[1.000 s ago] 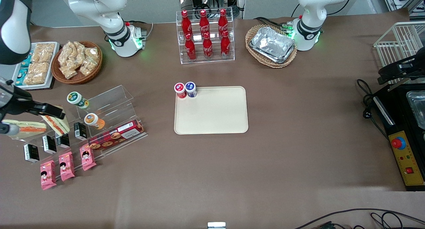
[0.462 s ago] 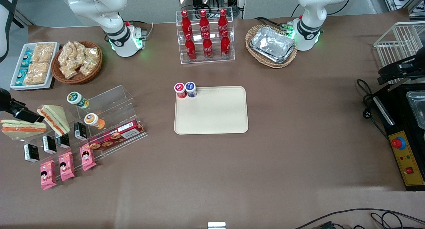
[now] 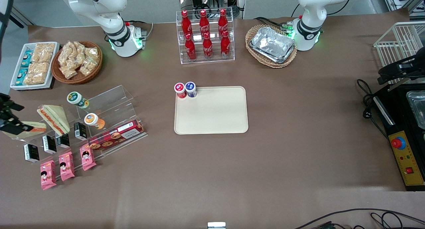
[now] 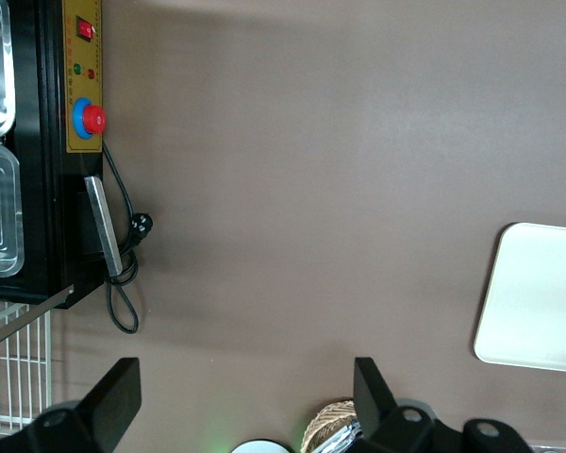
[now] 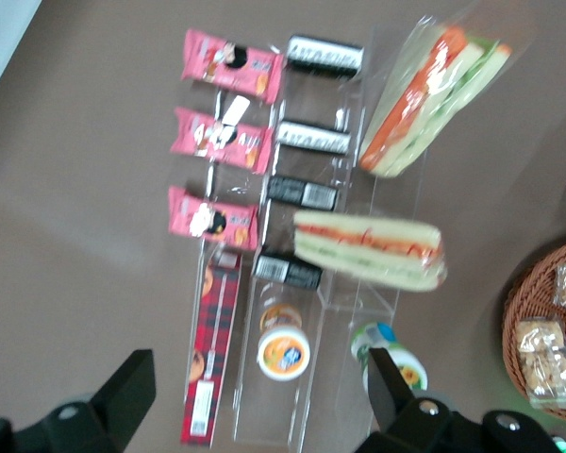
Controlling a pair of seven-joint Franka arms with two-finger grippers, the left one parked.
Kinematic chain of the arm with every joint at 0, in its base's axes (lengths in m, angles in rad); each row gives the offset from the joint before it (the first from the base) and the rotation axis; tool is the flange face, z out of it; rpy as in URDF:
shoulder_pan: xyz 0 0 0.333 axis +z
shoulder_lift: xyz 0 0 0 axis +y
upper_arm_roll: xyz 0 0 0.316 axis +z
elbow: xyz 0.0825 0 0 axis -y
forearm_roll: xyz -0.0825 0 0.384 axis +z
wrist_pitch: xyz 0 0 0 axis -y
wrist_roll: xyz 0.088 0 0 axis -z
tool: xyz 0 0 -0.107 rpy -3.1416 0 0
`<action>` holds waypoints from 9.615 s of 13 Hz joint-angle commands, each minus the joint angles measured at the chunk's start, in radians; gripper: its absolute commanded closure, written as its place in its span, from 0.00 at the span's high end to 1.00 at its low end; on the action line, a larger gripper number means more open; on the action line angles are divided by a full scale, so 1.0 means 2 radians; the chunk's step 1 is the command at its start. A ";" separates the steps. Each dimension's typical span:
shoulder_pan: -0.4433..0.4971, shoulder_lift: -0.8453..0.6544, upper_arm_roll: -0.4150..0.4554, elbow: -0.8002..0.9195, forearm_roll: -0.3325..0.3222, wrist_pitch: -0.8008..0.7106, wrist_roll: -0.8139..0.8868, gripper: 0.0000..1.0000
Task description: Place sandwich on tray
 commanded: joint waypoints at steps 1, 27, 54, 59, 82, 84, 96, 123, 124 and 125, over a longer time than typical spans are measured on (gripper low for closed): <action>-0.022 0.017 0.001 0.000 -0.045 0.015 -0.022 1.00; -0.137 0.077 -0.001 -0.077 -0.016 0.170 -0.162 1.00; -0.162 0.088 -0.001 -0.088 0.082 0.212 -0.225 1.00; -0.167 0.097 -0.002 -0.092 0.095 0.218 -0.247 0.98; -0.125 0.168 0.001 0.124 -0.007 0.041 -0.530 0.30; -0.114 0.165 0.007 0.129 -0.015 0.024 -0.543 0.30; -0.015 0.099 0.167 0.128 -0.015 -0.001 -0.887 0.32; 0.330 0.240 0.214 0.016 -0.114 0.242 -0.943 0.31; 0.330 0.240 0.214 0.008 -0.114 0.253 -0.942 0.31; 0.330 0.240 0.214 0.002 -0.114 0.262 -0.942 0.31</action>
